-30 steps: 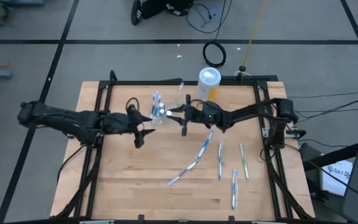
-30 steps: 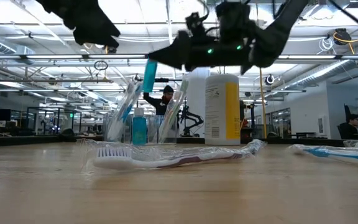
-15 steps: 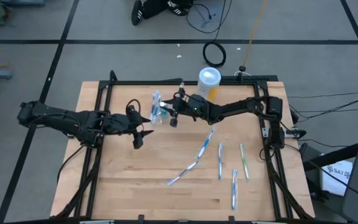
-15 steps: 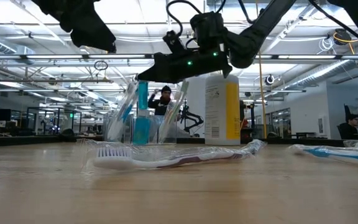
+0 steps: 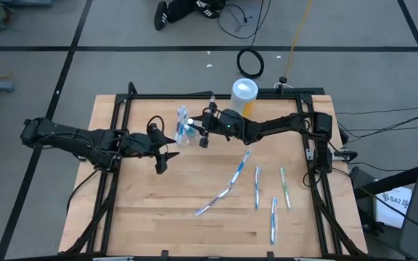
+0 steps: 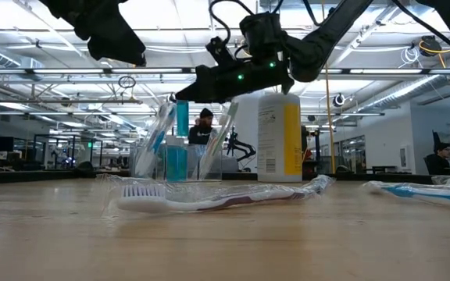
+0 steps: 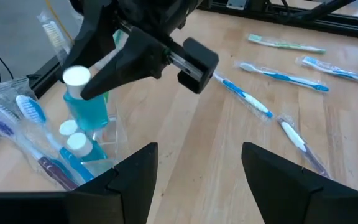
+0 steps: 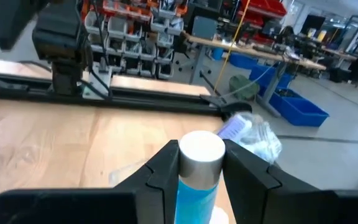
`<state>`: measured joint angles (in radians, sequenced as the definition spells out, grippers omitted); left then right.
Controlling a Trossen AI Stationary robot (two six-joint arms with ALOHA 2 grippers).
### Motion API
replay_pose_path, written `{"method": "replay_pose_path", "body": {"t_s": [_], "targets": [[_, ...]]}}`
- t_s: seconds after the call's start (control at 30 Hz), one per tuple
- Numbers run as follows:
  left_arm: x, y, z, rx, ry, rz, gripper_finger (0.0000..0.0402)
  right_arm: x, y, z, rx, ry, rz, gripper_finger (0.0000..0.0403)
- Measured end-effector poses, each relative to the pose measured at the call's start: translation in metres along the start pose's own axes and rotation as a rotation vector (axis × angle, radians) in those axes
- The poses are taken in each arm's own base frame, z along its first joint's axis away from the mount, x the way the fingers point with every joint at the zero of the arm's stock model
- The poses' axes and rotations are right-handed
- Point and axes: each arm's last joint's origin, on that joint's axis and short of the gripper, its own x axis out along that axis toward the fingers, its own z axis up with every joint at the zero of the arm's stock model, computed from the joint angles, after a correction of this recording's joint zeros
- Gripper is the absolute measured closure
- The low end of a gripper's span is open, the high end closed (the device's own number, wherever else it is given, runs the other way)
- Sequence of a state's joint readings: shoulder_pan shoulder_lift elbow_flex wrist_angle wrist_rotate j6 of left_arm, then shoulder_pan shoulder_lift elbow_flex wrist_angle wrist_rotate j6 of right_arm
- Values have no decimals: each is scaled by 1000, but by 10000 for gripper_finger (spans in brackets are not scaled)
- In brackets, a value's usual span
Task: Pick & Place toothbrushing station
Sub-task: Put the blue mouthwash into the transparent organizer
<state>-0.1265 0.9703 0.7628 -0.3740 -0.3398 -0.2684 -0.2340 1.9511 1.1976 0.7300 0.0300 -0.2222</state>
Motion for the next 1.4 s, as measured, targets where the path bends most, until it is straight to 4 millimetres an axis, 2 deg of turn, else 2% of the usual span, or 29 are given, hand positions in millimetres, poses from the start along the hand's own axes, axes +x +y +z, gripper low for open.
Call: {"method": "replay_pose_path", "body": {"t_s": [0.9,1.13,1.3,1.4], "targets": [[0,0,0,-7,1,-2,163,-2,0,-20,65,212,-46,298],[0,0,0,-7,1,-2,162,-4,-8,-29,164,285,-68,293],[0,0,0,-7,1,-2,162,-1,-7,-38,169,309,-64,303],[0,0,0,-2,0,-2,162,0,-6,-41,148,316,-60,294]]}}
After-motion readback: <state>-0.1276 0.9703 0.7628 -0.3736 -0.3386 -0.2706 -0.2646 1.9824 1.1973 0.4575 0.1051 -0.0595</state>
